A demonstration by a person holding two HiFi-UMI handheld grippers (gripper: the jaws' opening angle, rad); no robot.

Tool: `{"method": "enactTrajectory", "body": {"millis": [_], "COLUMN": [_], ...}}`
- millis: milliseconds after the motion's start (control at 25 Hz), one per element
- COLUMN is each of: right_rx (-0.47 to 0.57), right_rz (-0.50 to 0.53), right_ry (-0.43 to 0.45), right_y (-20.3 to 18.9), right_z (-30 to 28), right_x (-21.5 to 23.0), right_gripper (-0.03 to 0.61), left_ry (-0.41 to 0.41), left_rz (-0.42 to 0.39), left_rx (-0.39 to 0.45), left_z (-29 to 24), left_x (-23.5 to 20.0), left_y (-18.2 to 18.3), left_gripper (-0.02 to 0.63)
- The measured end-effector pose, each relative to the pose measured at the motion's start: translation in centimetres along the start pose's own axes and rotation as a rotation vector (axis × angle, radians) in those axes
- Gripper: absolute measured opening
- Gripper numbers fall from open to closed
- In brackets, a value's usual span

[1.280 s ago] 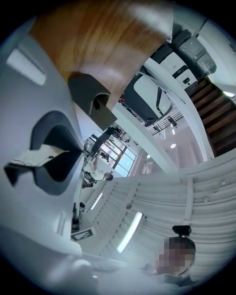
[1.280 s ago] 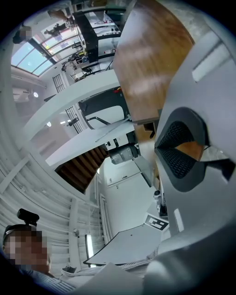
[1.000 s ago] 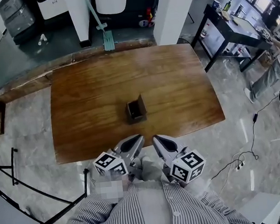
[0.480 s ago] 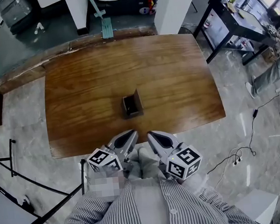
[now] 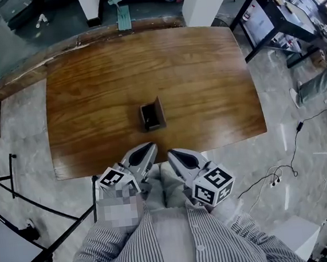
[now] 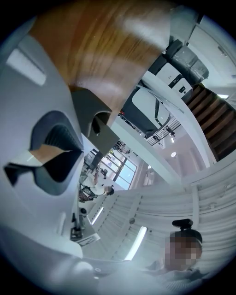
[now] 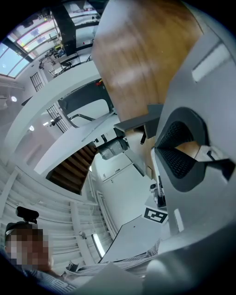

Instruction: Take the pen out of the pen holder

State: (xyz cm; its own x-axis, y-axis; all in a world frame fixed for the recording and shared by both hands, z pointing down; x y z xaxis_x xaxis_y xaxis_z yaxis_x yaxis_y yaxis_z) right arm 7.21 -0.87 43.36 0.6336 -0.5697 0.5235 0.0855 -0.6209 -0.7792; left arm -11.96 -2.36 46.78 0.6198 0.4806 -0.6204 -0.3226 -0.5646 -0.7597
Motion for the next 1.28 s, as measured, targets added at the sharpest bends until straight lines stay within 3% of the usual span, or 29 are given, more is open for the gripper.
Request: {"method": "enactTrajectory", "body": {"millis": [120,360,520,680,1280], "right_rx": [-0.012,-0.038,-0.049,-0.059,-0.071], "right_rz": [-0.018,-0.049,-0.067,-0.093,-0.129], "right_ry": [0.002,0.004,0.005,0.002,-0.024], "right_y": [-0.1,-0.9,-1.3,-1.8,-2.6], "right_z": [-0.1,-0.3,-0.6,-0.6,-0.1], "right_x": [0.4,1.3,1.6,1.9,2.3], "right_gripper": [0.0,0.0,0.0,0.0,0.0], "left_ry": [0.04,0.128,0.194,0.191,0.177], "left_rz": [-0.04,-0.111,-0.208,-0.26,-0.305], "left_rx": [0.003,0.007,0.035,0.051,0.07], "left_z": [-0.4,-0.7,-0.9,-1.8,-3.4], "left_x": [-0.4,-1.2,-1.4,-1.8,-2.4], "left_y": [0.4,0.4,0.9,1.5,2.8], "left_gripper": [0.017,0.1,0.133,0.15,0.132]}}
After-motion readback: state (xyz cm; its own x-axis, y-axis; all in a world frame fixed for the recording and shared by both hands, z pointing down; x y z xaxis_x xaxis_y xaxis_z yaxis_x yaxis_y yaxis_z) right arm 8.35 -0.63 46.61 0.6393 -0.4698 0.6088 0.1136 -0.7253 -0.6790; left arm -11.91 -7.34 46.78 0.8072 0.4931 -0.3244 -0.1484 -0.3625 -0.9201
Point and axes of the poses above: the fingertips, and each gripper's own axes: z backward along the fingers, x to its right, y out of its top, the point moved 10 cm from there along z, backward along the fingers, and after that the axes turned 1 degree about y, right-handed, at the moved point
